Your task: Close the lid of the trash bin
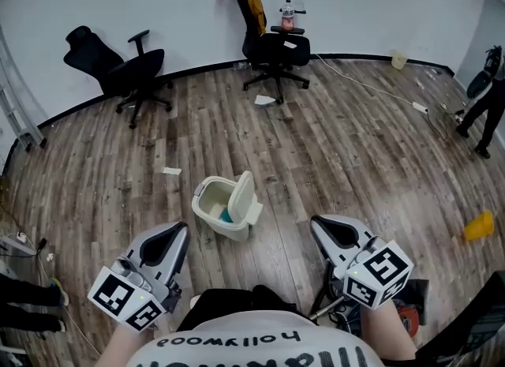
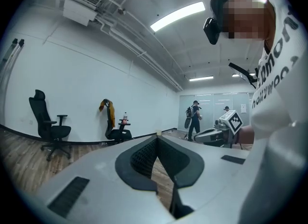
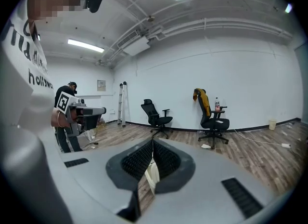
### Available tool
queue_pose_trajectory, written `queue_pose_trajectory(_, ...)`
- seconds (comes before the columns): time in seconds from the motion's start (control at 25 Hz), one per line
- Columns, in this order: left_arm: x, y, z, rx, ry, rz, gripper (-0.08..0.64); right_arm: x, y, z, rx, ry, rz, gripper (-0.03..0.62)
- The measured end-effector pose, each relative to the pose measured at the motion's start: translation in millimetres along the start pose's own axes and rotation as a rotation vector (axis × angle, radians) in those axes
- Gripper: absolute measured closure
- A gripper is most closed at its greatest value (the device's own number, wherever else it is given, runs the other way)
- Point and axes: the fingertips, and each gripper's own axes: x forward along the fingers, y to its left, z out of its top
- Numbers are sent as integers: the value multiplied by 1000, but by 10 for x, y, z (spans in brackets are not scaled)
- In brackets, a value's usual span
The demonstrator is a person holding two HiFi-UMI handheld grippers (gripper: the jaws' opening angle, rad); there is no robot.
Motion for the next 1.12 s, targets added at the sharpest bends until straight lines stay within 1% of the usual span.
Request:
queue_pose_trajectory(0.12, -56, 19, -83, -18, 23, 9, 554, 40, 54, -74, -7, 24, 15, 581)
queue_pose_trajectory(0.24, -67, 21, -180, -10, 59, 1, 553, 99, 61, -151, 9, 44, 21, 581)
queue_pose_trajectory(0.36, -27, 81, -223, -21, 74, -7, 552, 164, 56, -166, 10, 61, 22, 581)
queue_pose_trajectory(0.6, 140, 246, -278, -50, 70, -37, 554, 260, -2, -160, 12, 89, -1, 581)
queue_pose_trajectory(0.72, 239, 362, -393, -66, 81, -45, 554, 324, -52, -188, 14, 113, -16, 581)
queue_pose_trajectory(0.84, 402, 559, -524, -102, 94, -46, 554, 457, -156, -268, 33, 149, -35, 581)
queue_pose_trajectory(0.92, 531, 674, -598, -125, 116, -70, 552, 581, -242, -315, 54, 170, -54, 581)
queue_pose_trajectory(1.0, 670, 777, -684, -116, 147, -100, 554, 733, -333, -322, 81, 174, -68, 581)
queue_pose_trajectory(1.12, 894, 961, -790, -84, 181, -126, 552, 1005, -430, -306, 107, 165, -46, 581)
